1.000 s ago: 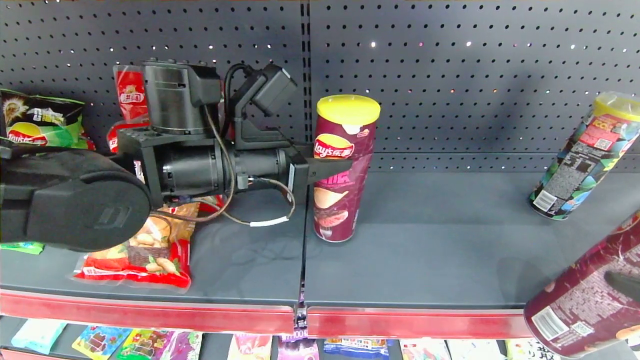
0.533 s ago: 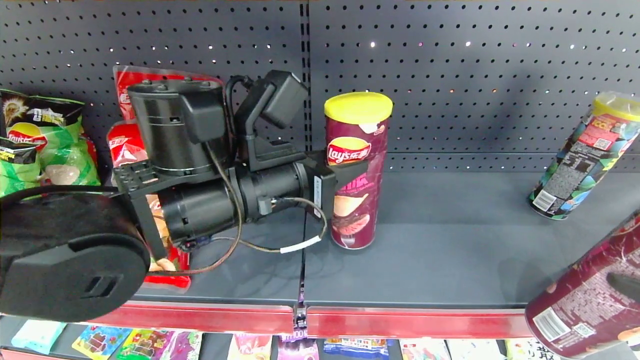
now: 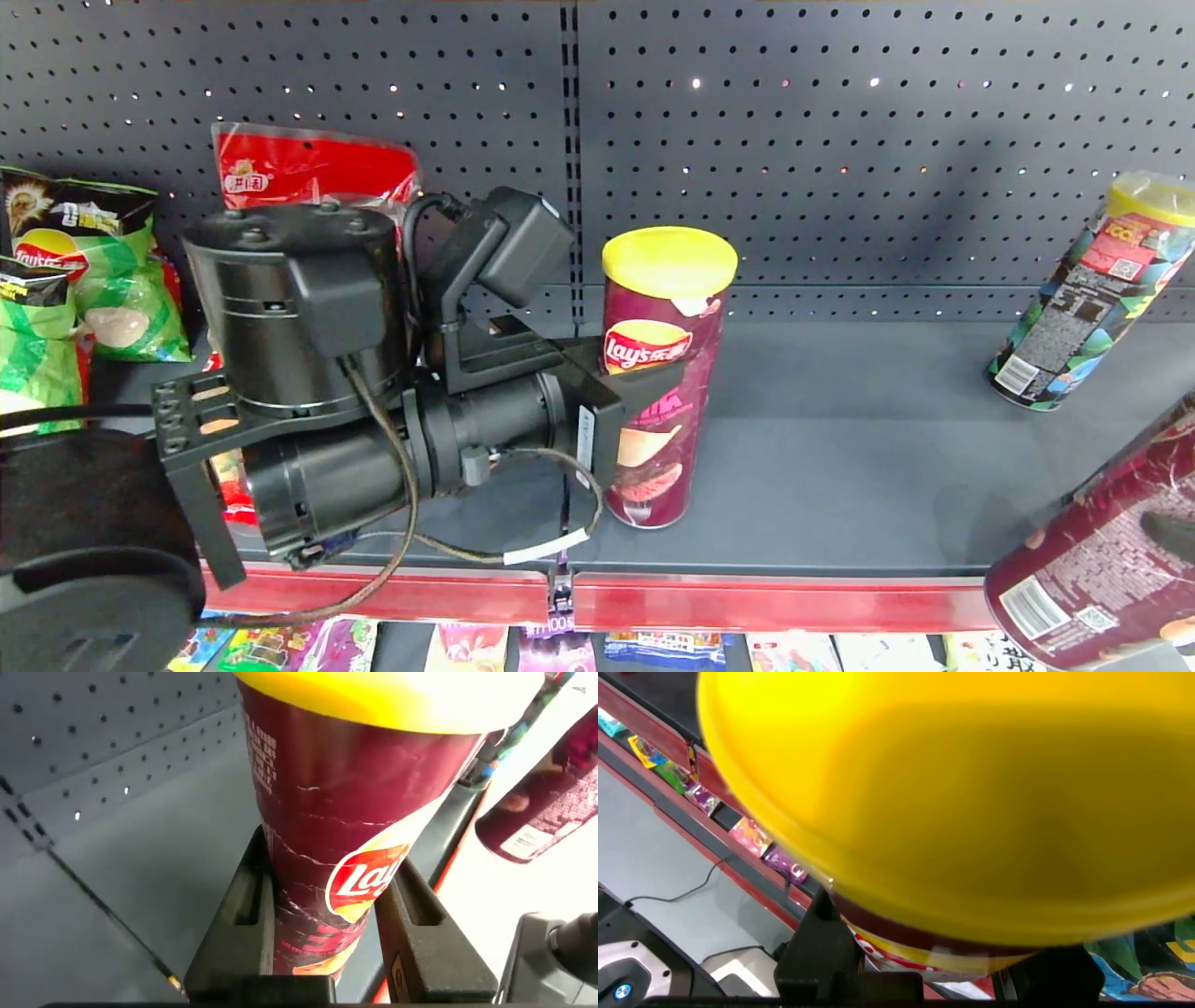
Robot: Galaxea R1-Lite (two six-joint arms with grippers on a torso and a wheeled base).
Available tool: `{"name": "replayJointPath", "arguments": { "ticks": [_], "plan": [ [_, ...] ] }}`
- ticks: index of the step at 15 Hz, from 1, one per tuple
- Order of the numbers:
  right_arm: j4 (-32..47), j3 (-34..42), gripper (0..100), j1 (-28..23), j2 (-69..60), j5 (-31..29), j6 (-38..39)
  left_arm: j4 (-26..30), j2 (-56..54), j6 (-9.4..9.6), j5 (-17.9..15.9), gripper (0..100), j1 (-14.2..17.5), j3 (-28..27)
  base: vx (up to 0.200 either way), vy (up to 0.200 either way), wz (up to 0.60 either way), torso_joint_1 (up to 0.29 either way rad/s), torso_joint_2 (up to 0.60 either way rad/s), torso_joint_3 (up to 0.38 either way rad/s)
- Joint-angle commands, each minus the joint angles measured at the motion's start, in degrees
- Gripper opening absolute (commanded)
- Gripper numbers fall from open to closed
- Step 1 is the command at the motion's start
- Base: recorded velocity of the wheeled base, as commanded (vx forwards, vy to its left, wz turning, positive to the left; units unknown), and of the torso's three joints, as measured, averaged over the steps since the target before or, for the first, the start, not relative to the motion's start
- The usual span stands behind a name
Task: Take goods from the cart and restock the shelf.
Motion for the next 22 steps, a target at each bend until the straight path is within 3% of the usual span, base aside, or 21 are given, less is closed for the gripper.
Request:
{"name": "replayJointPath", "arguments": {
  "ticks": [1,7,11,22],
  "plan": [
    [0.0,0.0,0,0.0,0.0,0.0,0.0,-0.1,-0.1,-0.09,1.0,0,-1.5,0.4,0.0,0.0,0.0,0.0,0.0,0.0],
    [0.1,0.0,0,0.0,-0.4,0.0,0.0,-0.8,1.1,-0.09,5.2,0,-2.6,0.9,0.0,0.0,0.0,0.0,0.0,0.0],
    [0.1,0.1,0,0.0,-0.4,0.0,0.0,-2.6,1.4,-0.09,6.8,0,-5.2,3.3,0.0,0.0,0.0,0.0,0.0,0.0],
    [0.1,0.1,0,0.0,-0.3,0.0,0.0,-2.6,1.4,0.0,7.4,0,-5.3,4.2,0.0,0.0,0.0,0.0,0.0,0.0]
  ]
}}
